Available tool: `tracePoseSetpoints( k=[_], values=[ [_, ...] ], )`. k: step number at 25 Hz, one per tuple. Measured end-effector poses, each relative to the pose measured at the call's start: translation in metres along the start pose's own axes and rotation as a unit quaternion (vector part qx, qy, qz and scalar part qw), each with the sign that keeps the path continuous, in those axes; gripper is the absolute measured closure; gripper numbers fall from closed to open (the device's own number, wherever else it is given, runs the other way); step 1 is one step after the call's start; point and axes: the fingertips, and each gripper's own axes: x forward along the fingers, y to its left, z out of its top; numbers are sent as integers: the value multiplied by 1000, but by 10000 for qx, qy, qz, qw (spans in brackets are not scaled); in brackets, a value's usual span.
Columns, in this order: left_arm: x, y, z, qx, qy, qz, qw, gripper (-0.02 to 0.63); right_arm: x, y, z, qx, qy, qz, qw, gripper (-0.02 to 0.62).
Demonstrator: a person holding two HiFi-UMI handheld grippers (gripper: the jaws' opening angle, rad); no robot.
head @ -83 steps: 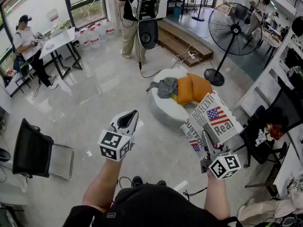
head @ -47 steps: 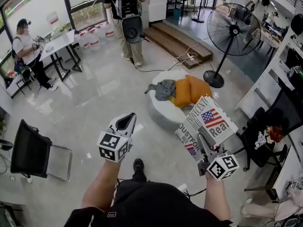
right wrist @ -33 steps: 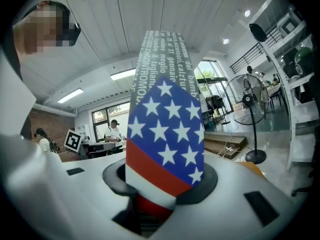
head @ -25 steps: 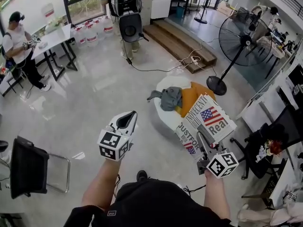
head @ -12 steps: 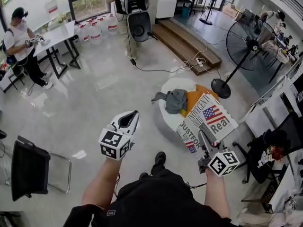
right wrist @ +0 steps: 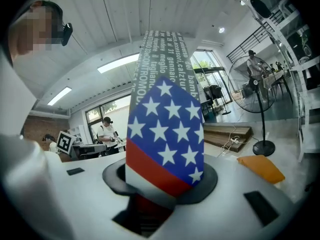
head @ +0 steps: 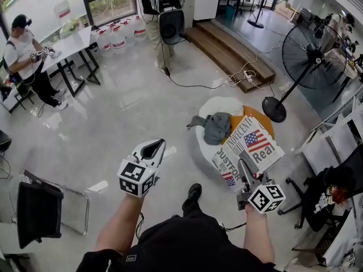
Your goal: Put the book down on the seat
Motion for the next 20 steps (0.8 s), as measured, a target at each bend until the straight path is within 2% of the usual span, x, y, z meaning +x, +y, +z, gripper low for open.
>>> tracePoseSetpoints(
  k=[5, 11, 20],
  values=[
    [62, 19, 9, 16, 59, 2, 10000, 604, 53, -42, 6, 123, 170, -18, 9998, 420],
    [133, 45, 26, 34, 181, 17, 9998, 604, 111, -92, 30, 233, 190, -31, 9995, 420],
    [226, 63, 49, 37, 284, -4, 9996, 604, 164, -165, 58, 358, 213, -118, 9991, 420]
  ],
)
